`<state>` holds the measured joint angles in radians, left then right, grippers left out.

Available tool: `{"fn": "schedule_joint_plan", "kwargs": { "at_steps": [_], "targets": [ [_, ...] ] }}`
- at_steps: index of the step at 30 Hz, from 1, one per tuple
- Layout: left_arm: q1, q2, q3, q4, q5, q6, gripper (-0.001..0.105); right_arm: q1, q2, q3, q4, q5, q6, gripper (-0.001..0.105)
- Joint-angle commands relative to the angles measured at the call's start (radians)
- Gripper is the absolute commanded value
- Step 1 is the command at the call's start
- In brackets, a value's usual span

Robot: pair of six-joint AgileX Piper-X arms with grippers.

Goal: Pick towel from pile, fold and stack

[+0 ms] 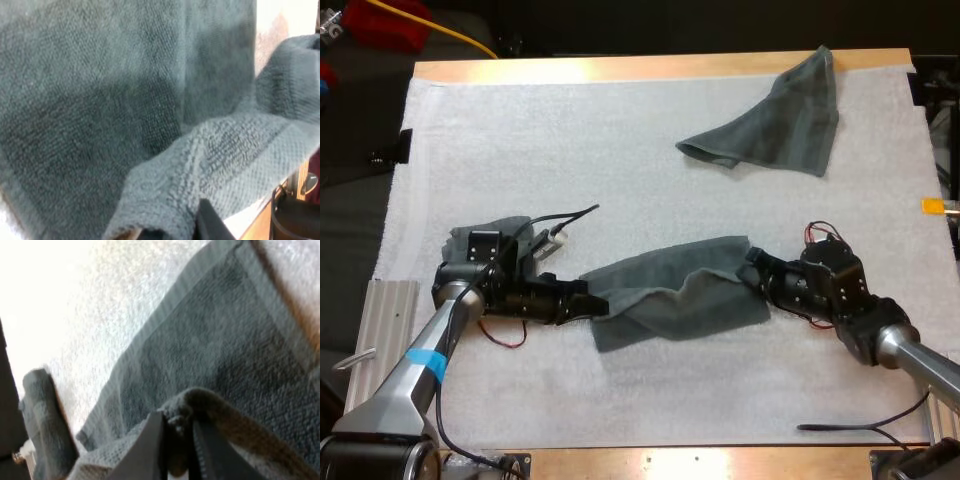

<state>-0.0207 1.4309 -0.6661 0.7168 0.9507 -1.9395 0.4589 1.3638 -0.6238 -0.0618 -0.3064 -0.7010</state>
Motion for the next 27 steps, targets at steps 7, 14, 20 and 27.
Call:
{"fn": "schedule_joint_plan", "kwargs": {
  "at_steps": [7, 14, 20, 27],
  "targets": [
    [0.001, 0.054, -0.001, -0.039, -0.08, -0.015, 0.0, -0.014, 0.065, -0.006, -0.088, -0.012, 0.008, 0.002],
    [0.001, 0.109, -0.001, -0.083, -0.092, -0.015, 0.0, -0.014, 0.096, -0.006, -0.131, -0.003, 0.01, 0.002],
    [0.001, 0.108, -0.001, -0.106, -0.139, -0.011, 0.008, -0.014, 0.135, -0.006, -0.167, 0.014, 0.01, 0.002],
    [0.001, 0.108, -0.001, -0.131, -0.139, -0.012, 0.024, -0.014, 0.148, -0.006, -0.213, 0.03, 0.001, 0.002]
  ]
}}
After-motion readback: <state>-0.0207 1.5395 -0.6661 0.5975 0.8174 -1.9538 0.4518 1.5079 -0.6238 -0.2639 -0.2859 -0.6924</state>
